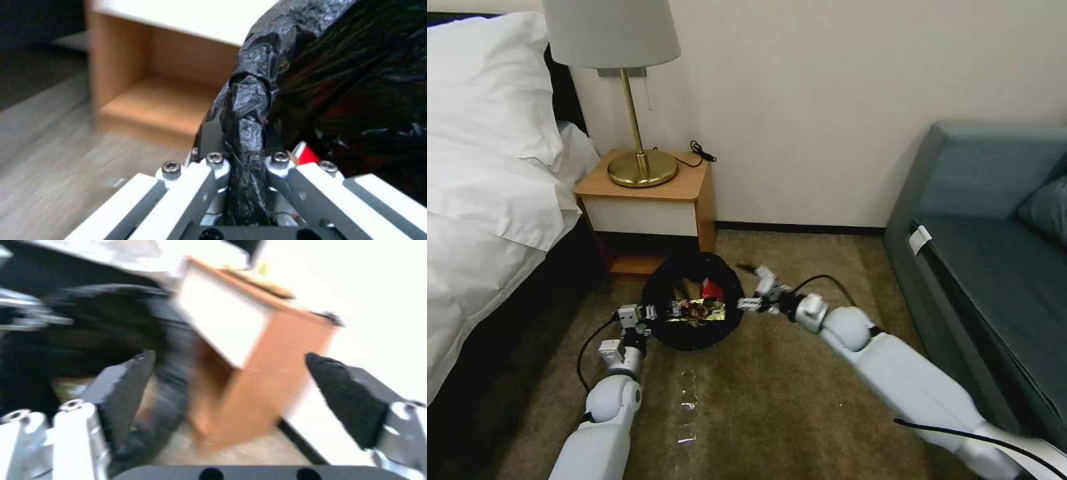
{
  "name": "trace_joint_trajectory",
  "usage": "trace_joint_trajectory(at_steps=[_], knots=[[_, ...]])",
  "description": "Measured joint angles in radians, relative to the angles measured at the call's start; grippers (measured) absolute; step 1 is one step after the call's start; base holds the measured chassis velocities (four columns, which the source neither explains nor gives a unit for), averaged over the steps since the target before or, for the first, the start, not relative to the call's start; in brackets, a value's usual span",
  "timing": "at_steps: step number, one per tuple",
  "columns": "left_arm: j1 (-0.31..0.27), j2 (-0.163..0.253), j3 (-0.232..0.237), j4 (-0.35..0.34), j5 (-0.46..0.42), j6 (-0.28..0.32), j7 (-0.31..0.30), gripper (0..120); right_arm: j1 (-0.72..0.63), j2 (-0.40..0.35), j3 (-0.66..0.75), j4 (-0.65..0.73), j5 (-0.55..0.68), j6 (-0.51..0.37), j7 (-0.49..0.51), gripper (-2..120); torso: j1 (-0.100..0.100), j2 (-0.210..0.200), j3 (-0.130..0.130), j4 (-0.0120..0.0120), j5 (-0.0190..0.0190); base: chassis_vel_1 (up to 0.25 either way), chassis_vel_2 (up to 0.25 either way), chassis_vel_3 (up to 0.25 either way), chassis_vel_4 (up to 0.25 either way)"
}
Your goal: Pick up the trash bin, then pick up the garbage on the floor and place it into the trash bin.
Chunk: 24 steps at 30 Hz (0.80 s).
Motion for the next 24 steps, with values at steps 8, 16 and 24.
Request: trace_joint_trajectory(at_steps=[8, 16, 24], knots=[[0.063, 0.029, -0.011, -0.189, -0.292, 0.189, -0.315, 3, -0.181, -0.084, 0.308, 0.046, 0.007, 0.010, -0.029, 100, 0.000, 0.000, 0.000, -0.0001, -0.0001, 0.000, 0.000, 0.000, 0.000], [0.069, -0.015, -0.017, -0.259, -0.482, 0.210, -0.431, 3, -0.327, -0.106, 0.467, 0.088, -0.031, 0.031, -0.055, 100, 0.000, 0.000, 0.000, -0.0005, 0.0001, 0.000, 0.000, 0.000, 0.000], [0.108, -0.039, -0.021, -0.318, -0.526, 0.265, -0.606, 3, -0.441, -0.088, 0.558, 0.135, -0.077, 0.043, -0.067, 100, 0.000, 0.000, 0.000, -0.0002, -0.0002, 0.000, 0.000, 0.000, 0.000]])
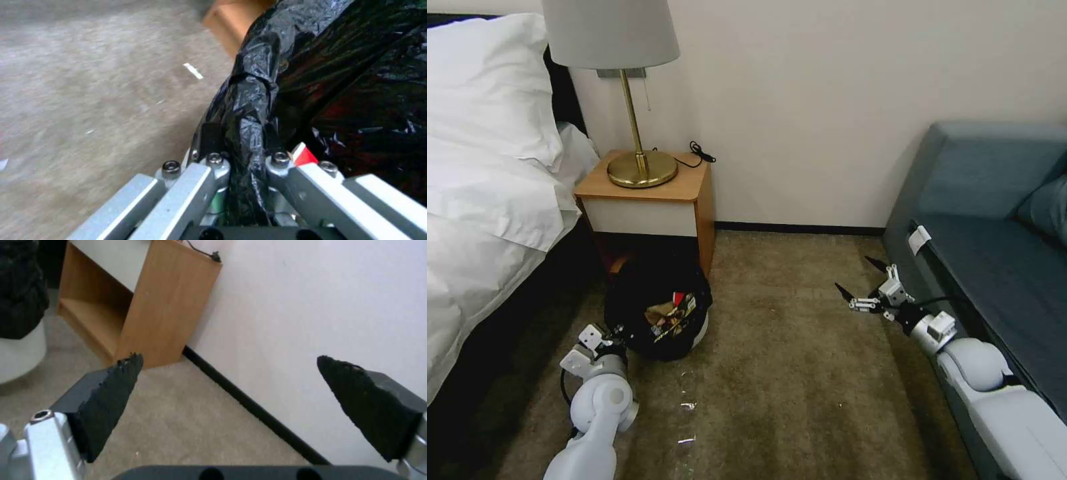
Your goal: Pick up the trash bin, then pick up the garbage on the floor and place it into the trash bin.
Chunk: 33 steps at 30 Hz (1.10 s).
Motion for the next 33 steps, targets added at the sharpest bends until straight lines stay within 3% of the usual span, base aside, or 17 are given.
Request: trace_joint_trajectory(at_steps=[14, 16, 18, 19, 23, 26, 29, 30, 32, 33], knots=[[0.025, 0.035, -0.005, 0.012, -0.034, 0.018, -0.049, 5, -0.098, 0.016, 0.050, 0.036, -0.024, 0.025, -0.007, 100, 0.000, 0.000, 0.000, -0.0001, -0.0004, 0.000, 0.000, 0.000, 0.000], [0.033, 0.044, -0.006, 0.007, -0.031, 0.019, -0.046, 16, -0.110, 0.018, 0.053, 0.043, -0.027, 0.027, -0.006, 100, 0.000, 0.000, 0.000, -0.0002, -0.0001, 0.000, 0.000, 0.000, 0.000], [0.036, 0.047, -0.008, 0.004, -0.030, 0.021, -0.046, 20, -0.112, 0.019, 0.053, 0.045, -0.028, 0.028, -0.005, 100, 0.000, 0.000, 0.000, -0.0003, -0.0002, 0.000, 0.000, 0.000, 0.000], [0.045, 0.053, -0.010, -0.003, -0.024, 0.023, -0.043, 29, -0.117, 0.021, 0.053, 0.048, -0.028, 0.028, -0.003, 100, 0.000, 0.000, 0.000, -0.0002, -0.0001, 0.000, 0.000, 0.000, 0.000], [0.067, 0.066, -0.009, -0.017, 0.004, 0.023, -0.026, 40, -0.126, 0.023, 0.053, 0.056, -0.028, 0.029, 0.001, 100, 0.000, 0.000, 0.000, -0.0001, -0.0002, 0.000, 0.000, 0.000, 0.000], [0.083, 0.077, 0.001, -0.029, 0.055, 0.020, -0.014, 50, -0.134, 0.024, 0.053, 0.069, -0.035, 0.028, 0.020, 100, 0.000, 0.000, 0.000, -0.0001, -0.0003, 0.000, 0.000, 0.000, 0.000], [0.124, 0.097, 0.009, -0.071, 0.176, 0.010, 0.050, 66, -0.151, 0.022, 0.058, 0.090, -0.026, 0.011, 0.045, 100, 0.000, 0.000, 0.000, -0.0001, -0.0001, 0.000, 0.000, 0.000, 0.000], [0.124, 0.097, 0.009, -0.071, 0.176, 0.010, 0.050, 66, -0.151, 0.022, 0.058, 0.090, -0.026, 0.011, 0.045, 100, 0.000, 0.000, 0.000, -0.0001, -0.0001, 0.000, 0.000, 0.000, 0.000], [0.180, 0.114, 0.016, -0.126, 0.282, 0.004, 0.109, 75, -0.171, 0.012, 0.069, 0.109, -0.007, -0.007, 0.060, 100, 0.000, 0.000, 0.000, -0.0001, -0.0003, 0.000, 0.000, 0.000, 0.000], [0.180, 0.114, 0.016, -0.126, 0.282, 0.004, 0.109, 75, -0.171, 0.012, 0.069, 0.109, -0.007, -0.007, 0.060, 100, 0.000, 0.000, 0.000, -0.0001, -0.0003, 0.000, 0.000, 0.000, 0.000]])
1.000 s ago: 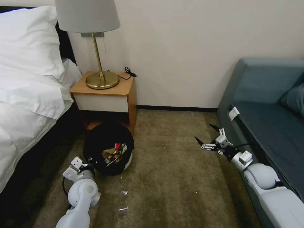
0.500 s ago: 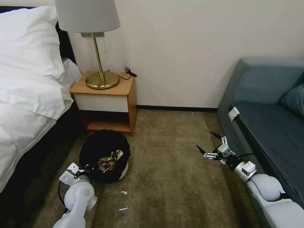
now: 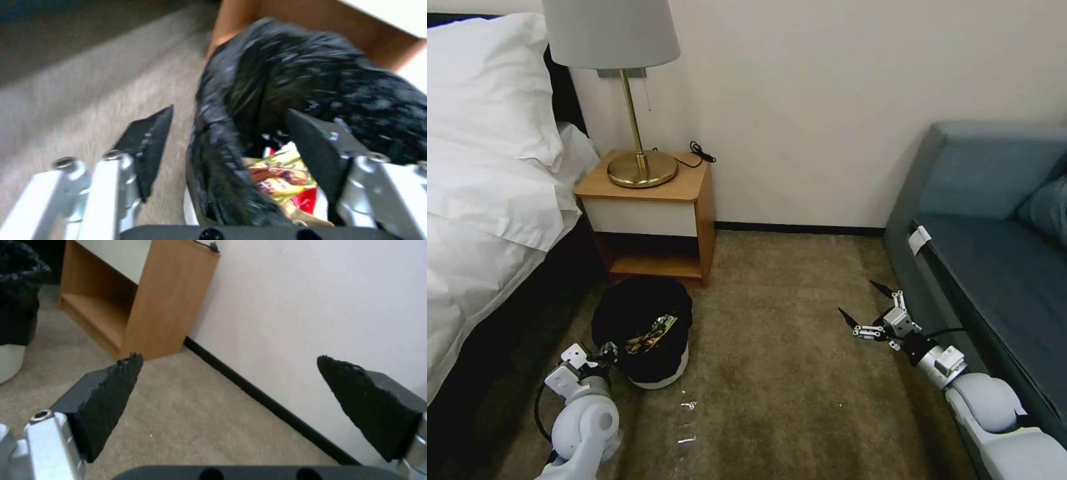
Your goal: Pick up the trash bin, then pick up the garbage on the floor and place it into the trash bin.
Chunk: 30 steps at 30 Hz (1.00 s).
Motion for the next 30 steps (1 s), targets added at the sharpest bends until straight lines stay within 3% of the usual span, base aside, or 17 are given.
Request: trace_joint_trajectory(at_steps=[3, 5, 6, 7, 8, 9, 10, 11, 14, 17, 18, 20, 21, 23, 24, 25, 30], knots=[[0.050, 0.011, 0.006, -0.038, 0.077, -0.005, 0.028, 85, -0.011, -0.004, 0.007, 0.008, 0.009, -0.007, 0.013, 100, 0.000, 0.000, 0.000, -0.0001, 0.0001, 0.000, 0.000, 0.000, 0.000], [0.113, 0.017, 0.004, -0.074, 0.171, -0.022, 0.060, 96, -0.022, -0.006, 0.012, 0.018, 0.018, -0.017, 0.040, 100, 0.000, 0.000, 0.000, 0.0000, 0.0001, 0.000, 0.000, 0.000, 0.000], [0.113, 0.017, 0.004, -0.074, 0.171, -0.022, 0.060, 96, -0.022, -0.006, 0.012, 0.018, 0.018, -0.017, 0.040, 100, 0.000, 0.000, 0.000, 0.0000, 0.0001, 0.000, 0.000, 0.000, 0.000], [0.142, 0.017, -0.006, -0.081, 0.244, -0.061, 0.090, 99, -0.029, -0.006, 0.012, 0.029, 0.033, -0.028, 0.065, 100, 0.000, 0.000, 0.000, 0.0001, 0.0000, 0.000, 0.000, 0.000, 0.000], [0.163, 0.012, -0.020, -0.081, 0.354, -0.152, 0.113, 100, -0.039, -0.007, 0.012, 0.045, 0.063, -0.045, 0.094, 100, 0.000, 0.000, 0.000, 0.0002, 0.0000, 0.000, 0.000, 0.000, 0.000], [0.163, 0.012, -0.020, -0.081, 0.354, -0.152, 0.113, 100, -0.039, -0.007, 0.012, 0.045, 0.063, -0.045, 0.094, 100, 0.000, 0.000, 0.000, 0.0002, 0.0000, 0.000, 0.000, 0.000, 0.000], [0.181, 0.009, -0.035, -0.086, 0.449, -0.238, 0.131, 100, -0.048, -0.007, 0.012, 0.063, 0.102, -0.069, 0.123, 100, 0.000, 0.000, 0.000, 0.0001, 0.0001, 0.000, 0.000, 0.000, 0.000], [0.212, 0.012, -0.042, -0.110, 0.484, -0.281, 0.149, 100, -0.060, -0.009, 0.011, 0.091, 0.163, -0.112, 0.172, 100, 0.000, 0.000, 0.000, 0.0001, 0.0000, 0.000, 0.000, 0.000, 0.000], [0.244, 0.022, -0.050, -0.147, 0.475, -0.293, 0.170, 100, -0.069, -0.012, 0.008, 0.123, 0.227, -0.166, 0.238, 100, 0.000, 0.000, 0.000, 0.0001, 0.0000, 0.000, 0.000, 0.000, 0.000], [0.280, 0.046, -0.114, -0.179, 0.453, -0.321, 0.244, 100, -0.083, -0.024, 0.008, 0.190, 0.353, -0.279, 0.376, 100, 0.000, 0.000, 0.000, 0.0000, 0.0000, 0.000, 0.000, 0.000, 0.000], [0.280, 0.046, -0.114, -0.179, 0.453, -0.321, 0.244, 100, -0.083, -0.024, 0.008, 0.190, 0.353, -0.279, 0.376, 100, 0.000, 0.000, 0.000, 0.0000, 0.0000, 0.000, 0.000, 0.000, 0.000], [0.316, 0.069, -0.171, -0.191, 0.419, -0.345, 0.327, 100, -0.094, -0.037, 0.016, 0.235, 0.448, -0.363, 0.449, 100, 0.000, 0.000, 0.000, 0.0000, 0.0000, 0.000, 0.000, 0.000, 0.000], [0.316, 0.069, -0.171, -0.191, 0.419, -0.345, 0.327, 100, -0.094, -0.037, 0.016, 0.235, 0.448, -0.363, 0.449, 100, 0.000, 0.000, 0.000, 0.0000, 0.0000, 0.000, 0.000, 0.000, 0.000], [0.356, 0.099, -0.212, -0.194, 0.387, -0.370, 0.397, 100, -0.101, -0.045, 0.023, 0.265, 0.517, -0.421, 0.509, 100, 0.000, 0.000, 0.000, 0.0000, -0.0001, 0.000, 0.000, 0.000, 0.000], [0.356, 0.099, -0.212, -0.194, 0.387, -0.370, 0.397, 100, -0.101, -0.045, 0.023, 0.265, 0.517, -0.421, 0.509, 100, 0.000, 0.000, 0.000, 0.0000, -0.0001, 0.000, 0.000, 0.000, 0.000], [0.387, 0.122, -0.231, -0.196, 0.356, -0.385, 0.441, 100, -0.106, -0.046, 0.024, 0.273, 0.537, -0.448, 0.542, 100, 0.000, 0.000, 0.000, 0.0001, -0.0001, 0.000, 0.000, 0.000, 0.000], [0.429, 0.151, -0.245, -0.202, 0.319, -0.395, 0.479, 100, -0.110, -0.033, 0.026, 0.271, 0.562, -0.469, 0.580, 100, 0.000, 0.000, 0.000, 0.0000, -0.0001, 0.000, 0.000, 0.000, 0.000]])
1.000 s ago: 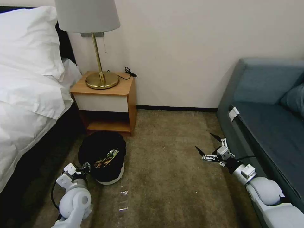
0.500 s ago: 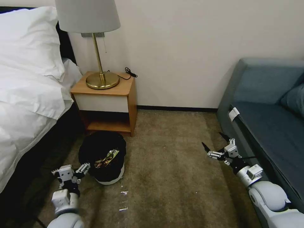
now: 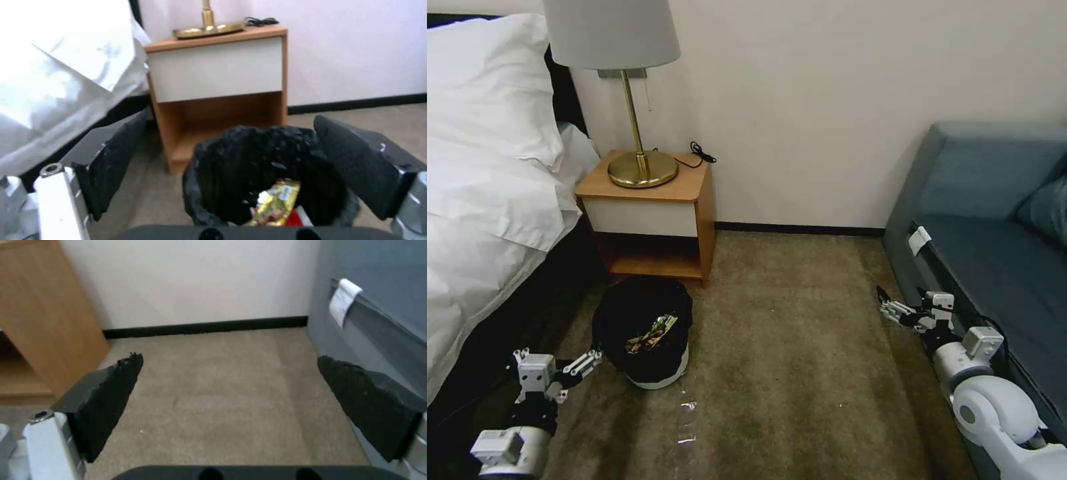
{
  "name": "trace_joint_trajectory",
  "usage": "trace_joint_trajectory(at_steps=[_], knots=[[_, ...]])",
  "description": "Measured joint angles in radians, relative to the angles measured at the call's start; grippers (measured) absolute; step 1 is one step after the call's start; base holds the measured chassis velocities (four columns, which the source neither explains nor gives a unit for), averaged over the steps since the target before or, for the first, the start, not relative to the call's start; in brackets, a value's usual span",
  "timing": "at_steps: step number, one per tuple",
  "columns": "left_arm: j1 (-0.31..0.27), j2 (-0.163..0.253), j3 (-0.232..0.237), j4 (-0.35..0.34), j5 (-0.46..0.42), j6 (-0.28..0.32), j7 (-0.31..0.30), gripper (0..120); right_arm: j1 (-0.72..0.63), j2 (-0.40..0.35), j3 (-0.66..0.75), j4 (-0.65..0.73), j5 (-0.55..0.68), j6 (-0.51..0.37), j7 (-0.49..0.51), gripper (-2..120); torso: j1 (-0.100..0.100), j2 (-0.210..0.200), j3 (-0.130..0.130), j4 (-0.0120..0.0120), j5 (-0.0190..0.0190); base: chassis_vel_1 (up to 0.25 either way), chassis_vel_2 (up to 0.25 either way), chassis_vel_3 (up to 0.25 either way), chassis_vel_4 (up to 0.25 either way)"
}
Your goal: Pick up the trash bin, then pick up the garbage on the floor and place it into the trash bin.
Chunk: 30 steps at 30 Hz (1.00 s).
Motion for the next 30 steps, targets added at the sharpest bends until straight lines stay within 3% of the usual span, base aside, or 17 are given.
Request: trace_joint_trajectory(at_steps=[6, 12, 30], knots=[[0.006, 0.009, 0.004, -0.020, -0.035, 0.005, 0.002, 100, -0.008, 0.018, 0.003, -0.004, -0.005, 0.002, 0.005, 100, 0.000, 0.000, 0.000, 0.0000, 0.0002, 0.000, 0.000, 0.000, 0.000], [-0.007, 0.018, 0.015, -0.033, -0.029, 0.052, -0.037, 100, -0.014, 0.037, 0.006, -0.016, -0.066, 0.035, -0.024, 100, 0.000, 0.000, 0.000, -0.0001, 0.0001, 0.000, 0.000, 0.000, 0.000], [-0.010, 0.017, 0.016, -0.032, -0.027, 0.056, -0.043, 100, -0.013, 0.037, 0.007, -0.019, -0.072, 0.040, -0.030, 100, 0.000, 0.000, 0.000, -0.0001, 0.0001, 0.000, 0.000, 0.000, 0.000]])
